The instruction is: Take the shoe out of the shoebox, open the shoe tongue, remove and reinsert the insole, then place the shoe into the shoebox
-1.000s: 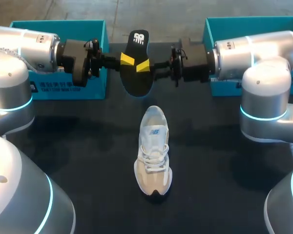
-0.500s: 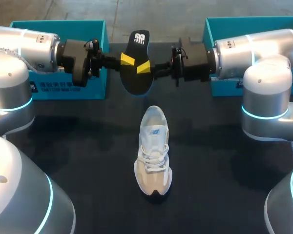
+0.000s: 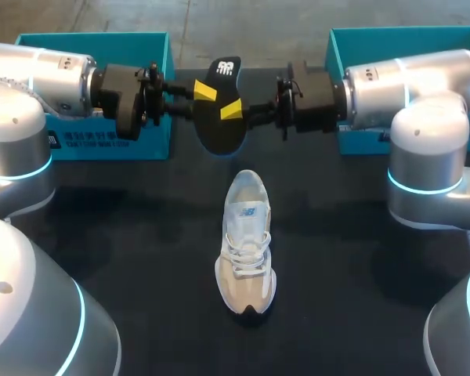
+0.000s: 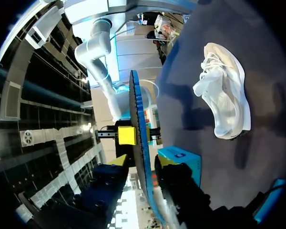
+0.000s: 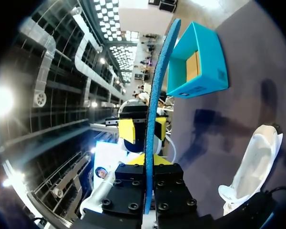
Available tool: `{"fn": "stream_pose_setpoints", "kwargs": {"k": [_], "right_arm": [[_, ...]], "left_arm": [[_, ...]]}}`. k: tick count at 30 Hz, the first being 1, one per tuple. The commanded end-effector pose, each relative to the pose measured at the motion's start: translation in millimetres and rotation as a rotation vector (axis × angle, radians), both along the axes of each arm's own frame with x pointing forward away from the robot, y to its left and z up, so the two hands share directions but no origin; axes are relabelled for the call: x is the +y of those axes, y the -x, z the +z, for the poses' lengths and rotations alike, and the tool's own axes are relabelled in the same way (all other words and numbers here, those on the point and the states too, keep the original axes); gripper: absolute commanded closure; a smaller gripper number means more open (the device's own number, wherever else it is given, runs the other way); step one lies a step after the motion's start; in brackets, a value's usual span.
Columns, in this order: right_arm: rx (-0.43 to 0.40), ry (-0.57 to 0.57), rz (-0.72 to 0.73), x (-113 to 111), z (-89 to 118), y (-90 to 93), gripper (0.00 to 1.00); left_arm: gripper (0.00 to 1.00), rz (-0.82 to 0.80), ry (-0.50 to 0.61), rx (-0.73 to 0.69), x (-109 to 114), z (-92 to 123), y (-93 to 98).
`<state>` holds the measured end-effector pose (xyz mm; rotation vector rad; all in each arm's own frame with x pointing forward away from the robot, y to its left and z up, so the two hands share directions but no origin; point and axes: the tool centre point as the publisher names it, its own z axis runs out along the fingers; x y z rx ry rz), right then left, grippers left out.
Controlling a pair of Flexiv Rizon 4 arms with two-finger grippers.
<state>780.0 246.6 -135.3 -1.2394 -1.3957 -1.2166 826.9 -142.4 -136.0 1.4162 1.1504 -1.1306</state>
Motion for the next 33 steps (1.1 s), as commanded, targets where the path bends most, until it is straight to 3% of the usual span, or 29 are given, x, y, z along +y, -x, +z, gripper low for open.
{"fn": "stream_pose_setpoints", "kwargs": {"k": [1,10,19,24,33], "right_arm": [[-0.025,-0.012,-0.023,-4.8,-2.5,7.1,1.00],[-0.118,-0.026,-0.042,-17.1,-13.7,9.1,1.00],[-0.240,-0.030,-0.039,-27.1,-23.8,9.8,1.00],[-0.290,-0.034,-0.030,-30.2,-27.4,14.2,1.00],[-0.290,-0.034,-0.030,-30.2,-27.4,14.2,1.00]], "left_arm": [[0.00,-0.003,-0.016,0.010,5.4,1.1,5.5],[0.00,-0.076,-0.106,0.126,34.8,-1.4,23.4],[0.00,-0.087,-0.256,0.292,67.8,-20.4,45.9],[0.00,-0.014,-0.453,0.375,83.4,-34.6,53.9],[0.00,-0.014,-0.453,0.375,83.4,-34.6,53.9]]}}
